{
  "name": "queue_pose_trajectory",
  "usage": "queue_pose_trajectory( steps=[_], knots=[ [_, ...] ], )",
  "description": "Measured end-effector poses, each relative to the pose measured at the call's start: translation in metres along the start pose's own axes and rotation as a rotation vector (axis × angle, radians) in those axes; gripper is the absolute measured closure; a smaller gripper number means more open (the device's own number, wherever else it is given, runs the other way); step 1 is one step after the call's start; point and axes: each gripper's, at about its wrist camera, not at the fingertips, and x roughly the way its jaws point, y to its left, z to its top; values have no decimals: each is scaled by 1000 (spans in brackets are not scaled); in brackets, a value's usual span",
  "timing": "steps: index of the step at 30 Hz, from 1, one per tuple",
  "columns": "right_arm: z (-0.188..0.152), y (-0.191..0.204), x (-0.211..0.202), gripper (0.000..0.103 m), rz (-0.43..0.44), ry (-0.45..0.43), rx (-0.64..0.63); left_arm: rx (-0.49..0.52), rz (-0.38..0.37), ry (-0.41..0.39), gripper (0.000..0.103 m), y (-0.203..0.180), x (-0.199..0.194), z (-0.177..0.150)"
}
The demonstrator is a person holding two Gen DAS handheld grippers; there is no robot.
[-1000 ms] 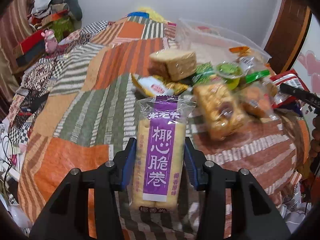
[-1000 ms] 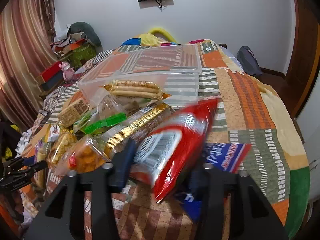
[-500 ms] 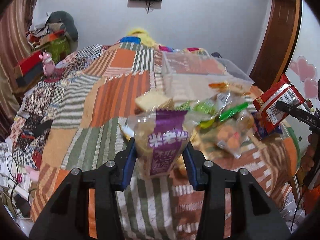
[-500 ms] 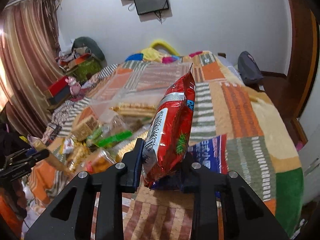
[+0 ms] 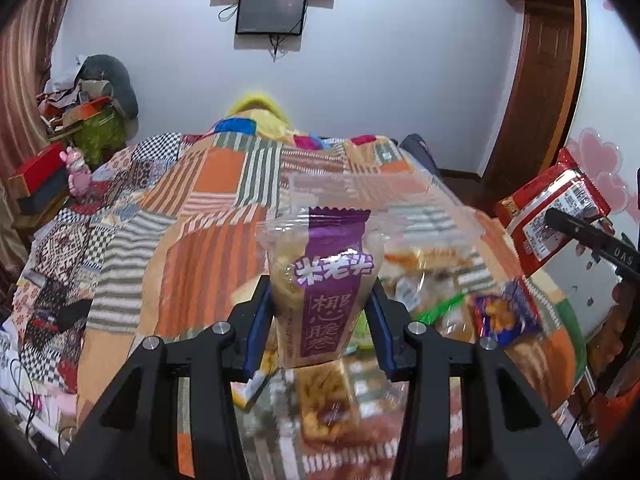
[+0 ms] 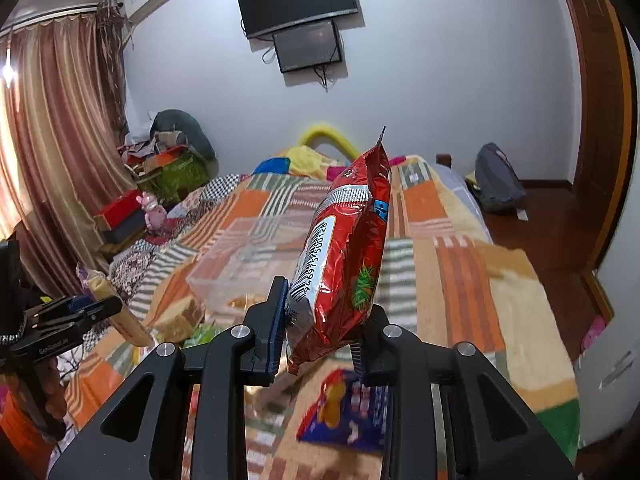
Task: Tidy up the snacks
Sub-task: 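Carry the coconut roll pack and red bag into the clear box, opening both tools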
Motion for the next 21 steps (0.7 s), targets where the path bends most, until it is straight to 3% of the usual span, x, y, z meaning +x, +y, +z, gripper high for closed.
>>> queue_pose_trajectory(
  steps=[11,21],
  knots=[
    [26,3,37,78,-13,-32,-25,2,-15,-34,58,-8,40,57],
    [36,8,88,78,-43,38,-77,11,22,5,58,-12,98,87]
  ],
)
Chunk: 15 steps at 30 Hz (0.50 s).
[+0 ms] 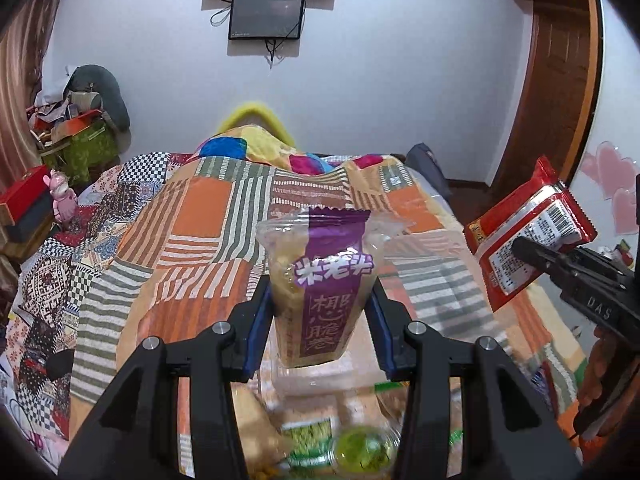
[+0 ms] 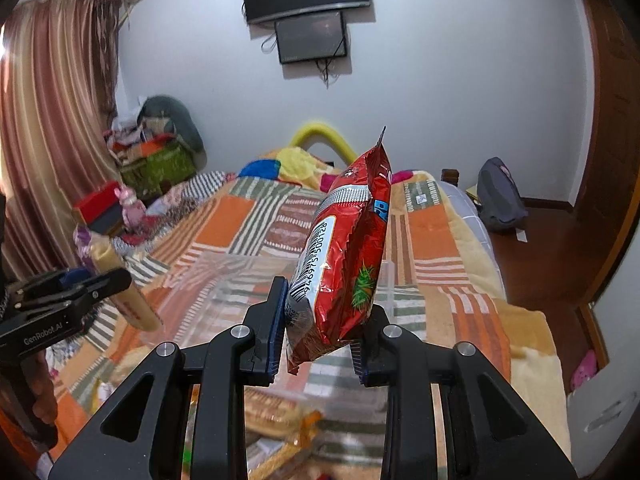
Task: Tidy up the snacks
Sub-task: 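Carry the coconut roll pack and red bag into the clear box, opening both tools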
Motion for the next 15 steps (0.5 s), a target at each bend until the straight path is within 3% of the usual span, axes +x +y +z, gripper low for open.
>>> queue_pose_trajectory(
  steps=[10,15],
  knots=[
    [-5,-5,40,77,-82,146,-81,15,-5,139,58,-6,60,-5],
    [-8,-4,47,77,-72,193,-104,31,10,191,58,-12,79,-11]
  ],
)
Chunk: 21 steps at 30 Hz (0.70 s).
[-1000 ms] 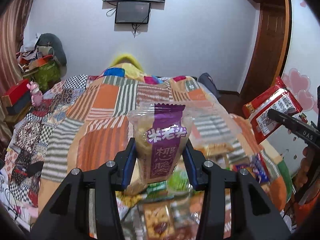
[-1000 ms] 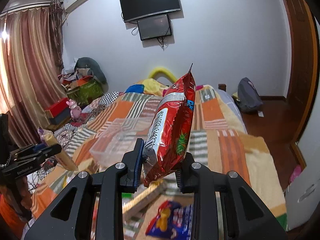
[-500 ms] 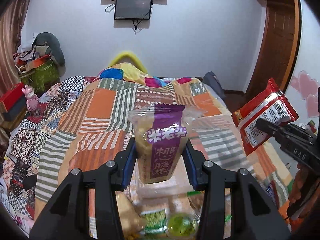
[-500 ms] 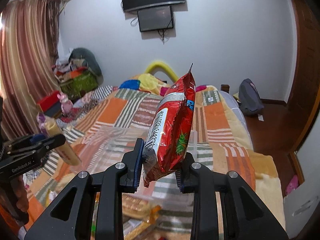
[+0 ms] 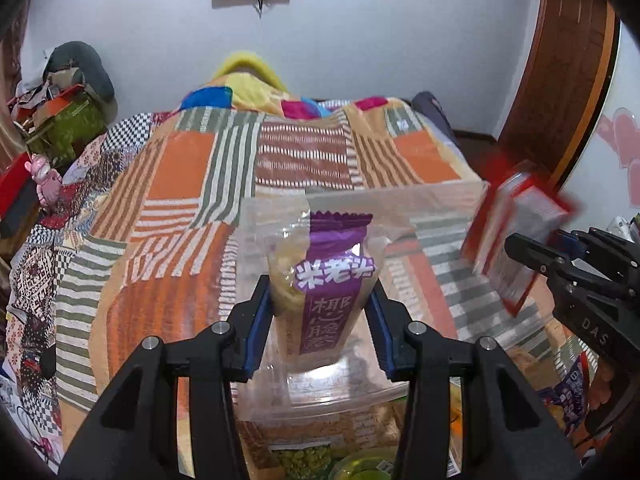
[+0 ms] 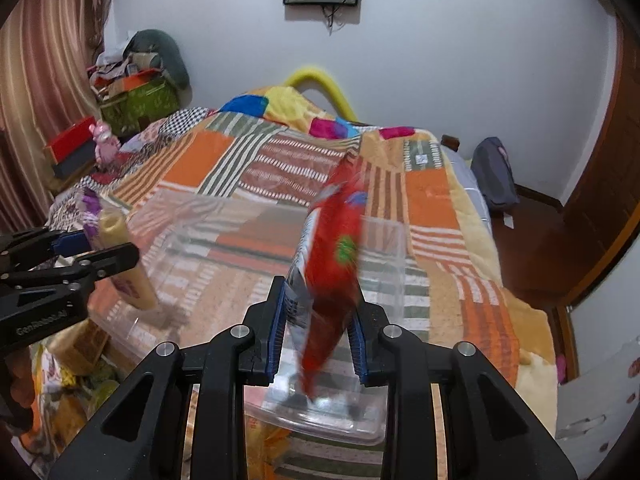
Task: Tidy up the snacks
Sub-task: 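Carry the coconut roll pack and red bag into the clear box, opening both tools, then grasp the white-yellow chip bag with the left tool while the right tool grasps the blue biscuit bag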
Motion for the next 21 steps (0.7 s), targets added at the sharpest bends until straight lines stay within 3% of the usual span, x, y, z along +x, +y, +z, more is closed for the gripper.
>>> queue_pose_trajectory(
  steps=[2,4,6,12,21],
  knots=[
    [1,1,-2,70,19,3,4,-9,1,-3,57,-1,0,0],
    [4,4,-4,47,38,7,9,-12,-10,-9,49,0,-5,0],
    [3,6,-12,41,45,-17,0,-18,-31,-30,45,2,-16,-1],
    [2,6,-36,41,61,-65,-4,-18,-46,-86,42,7,-50,-3],
    [-22,-14,-75,34,68,-105,60,4,-21,-108,39,21,-102,-35]
  ],
)
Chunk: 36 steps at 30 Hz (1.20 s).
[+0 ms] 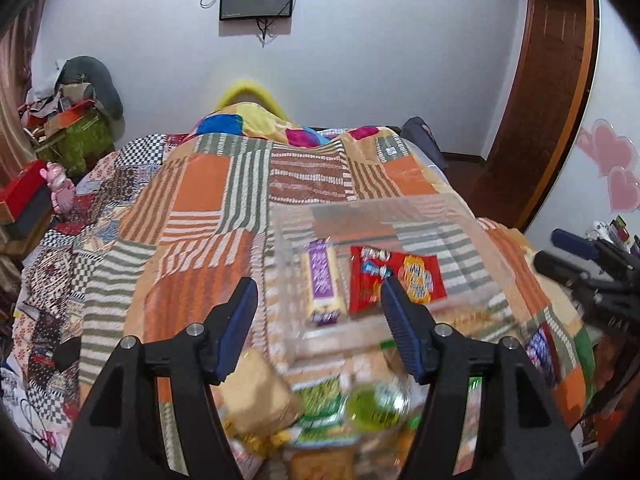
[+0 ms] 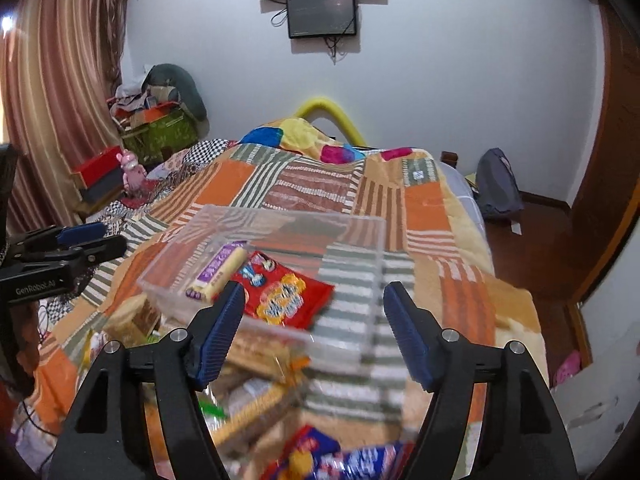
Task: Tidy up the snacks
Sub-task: 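Grasp the white-yellow chip bag with the left tool while the right tool grasps the blue biscuit bag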
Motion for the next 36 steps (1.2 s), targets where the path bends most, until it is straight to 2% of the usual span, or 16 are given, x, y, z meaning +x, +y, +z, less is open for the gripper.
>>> queue_pose_trajectory(
  steps=[4,8,10,16,21,25,30,35,36],
  knots=[
    [-17,-11,-15,29,-7,10,35,8,24,14,36,10,-16,-20],
    [-37,-21,-23,27,-39,35,51,4,43,58,34,29,-25,-47],
    [-46,-25,-26,23,-40,51,67,1,62,78,33,38,-26,-60],
    [-74,-29,-26,20,-44,107,116,-16,94,195,33,61,-6,-102],
    [-92,-26,-13,19,-64,160,124,-25,79,263,33,69,18,-120],
    [-106,-27,3,19,-51,208,150,-32,76,273,33,72,34,-125],
    [-113,-27,17,18,13,245,198,-42,52,303,33,74,55,-130],
    [-116,-17,21,16,13,239,168,-66,46,268,33,75,54,-136],
    [-116,-17,22,18,20,238,171,-73,40,263,38,75,53,-136]
  ],
)
